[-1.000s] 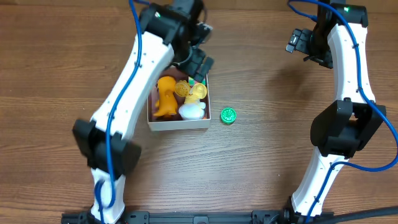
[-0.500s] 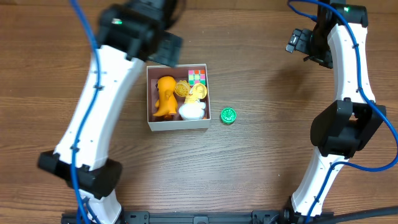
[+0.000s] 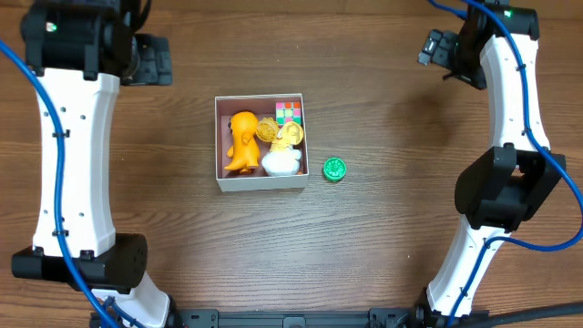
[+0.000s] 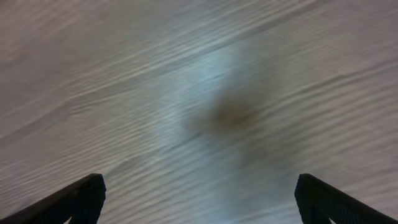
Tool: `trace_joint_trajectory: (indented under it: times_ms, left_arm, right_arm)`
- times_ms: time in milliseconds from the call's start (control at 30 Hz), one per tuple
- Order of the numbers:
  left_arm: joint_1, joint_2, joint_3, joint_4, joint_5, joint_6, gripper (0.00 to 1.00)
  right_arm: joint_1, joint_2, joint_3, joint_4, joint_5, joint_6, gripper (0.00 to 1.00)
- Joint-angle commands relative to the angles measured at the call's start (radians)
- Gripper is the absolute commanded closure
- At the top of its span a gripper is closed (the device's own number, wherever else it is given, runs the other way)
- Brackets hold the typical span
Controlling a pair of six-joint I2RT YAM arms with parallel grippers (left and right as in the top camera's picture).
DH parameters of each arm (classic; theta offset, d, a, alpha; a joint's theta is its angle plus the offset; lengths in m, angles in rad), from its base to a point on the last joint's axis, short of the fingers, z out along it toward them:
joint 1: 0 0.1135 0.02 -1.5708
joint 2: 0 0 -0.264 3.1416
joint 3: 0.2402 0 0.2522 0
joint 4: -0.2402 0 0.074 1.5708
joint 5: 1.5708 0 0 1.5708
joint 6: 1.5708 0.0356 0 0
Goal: Pack container
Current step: 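Raise the left gripper and retract it to the upper left, then move the right gripper left toward the green coin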
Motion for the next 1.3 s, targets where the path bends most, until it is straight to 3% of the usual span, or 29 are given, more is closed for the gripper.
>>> trace_joint_trajectory:
  times_ms: [0,233,567,867,967,1100,1267]
  left_arm:
    - [0.017,-0.019,0.02,-0.003,-0.013,-0.02,0.0]
    - [0.038,-0.003,0.019,0.037,-0.013,0.031,0.0]
    - [0.192,0.15,0.019,0.025,0.055,0.032,0.0]
    - [0.213,0.256,0.019,0.01,0.065,0.032,0.0]
    - [0.213,0.275,0.019,0.01,0.066,0.032,0.0]
    - [0.213,0.285,0.019,0.01,0.065,0.032,0.0]
    - [0.213,0.285,0.019,0.01,0.065,0.032,0.0]
  right_arm:
    - [0.0,-0.045,0.0,0.009,-0.154,0.0,0.0]
    - [0.002,-0.045,0.0,-0.067,-0.316,-0.001,0.0]
    - [0.003,-0.053,0.007,-0.279,-0.318,-0.006,0.0]
    - [0.082,-0.121,0.007,-0.423,-0.303,-0.06,0.0]
    - [0.16,-0.176,0.007,-0.423,-0.256,-0.046,0.0]
    - [0.286,-0.261,0.007,-0.423,-0.023,0.041,0.0]
    - [0.364,-0.32,0.003,-0.423,0.011,0.046,0.0]
